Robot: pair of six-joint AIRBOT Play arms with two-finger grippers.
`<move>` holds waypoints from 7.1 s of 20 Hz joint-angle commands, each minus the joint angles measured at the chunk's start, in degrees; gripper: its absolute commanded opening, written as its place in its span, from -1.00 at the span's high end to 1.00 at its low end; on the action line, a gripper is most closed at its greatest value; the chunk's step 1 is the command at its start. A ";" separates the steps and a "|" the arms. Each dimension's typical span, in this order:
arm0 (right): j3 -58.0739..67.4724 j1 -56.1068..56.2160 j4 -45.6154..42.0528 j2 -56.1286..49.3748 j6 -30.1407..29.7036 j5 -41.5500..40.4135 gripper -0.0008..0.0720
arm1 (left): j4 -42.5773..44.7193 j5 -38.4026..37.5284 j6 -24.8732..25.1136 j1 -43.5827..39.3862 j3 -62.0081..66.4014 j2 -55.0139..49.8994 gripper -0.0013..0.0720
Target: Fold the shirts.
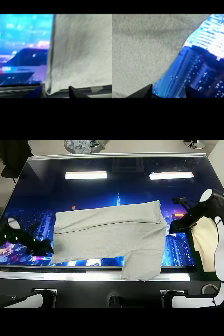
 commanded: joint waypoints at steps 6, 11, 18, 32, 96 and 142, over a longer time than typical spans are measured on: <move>-3.82 -0.15 0.31 1.44 -0.81 -0.46 -0.38 | -0.42 7.15 4.00 1.18 -9.25 3.39 -0.13; -11.02 -0.15 0.26 5.14 -1.44 -3.04 -0.42 | -4.94 11.28 3.93 1.18 -11.34 3.37 0.30; -31.43 -0.17 5.05 15.02 -6.29 -9.09 -0.59 | -6.23 10.99 5.46 1.18 -12.50 3.56 0.89; -41.11 -0.15 10.12 16.06 -6.67 -14.93 0.86 | -6.27 8.31 8.85 1.22 -8.07 4.98 0.90; 15.30 6.80 25.35 -2.10 6.86 -2.95 0.86 | -32.74 20.26 -0.31 -39.91 35.26 -24.35 0.89; 15.28 16.44 16.83 -5.18 11.93 -3.63 -0.93 | -8.68 23.52 -2.73 -28.70 30.45 19.19 0.90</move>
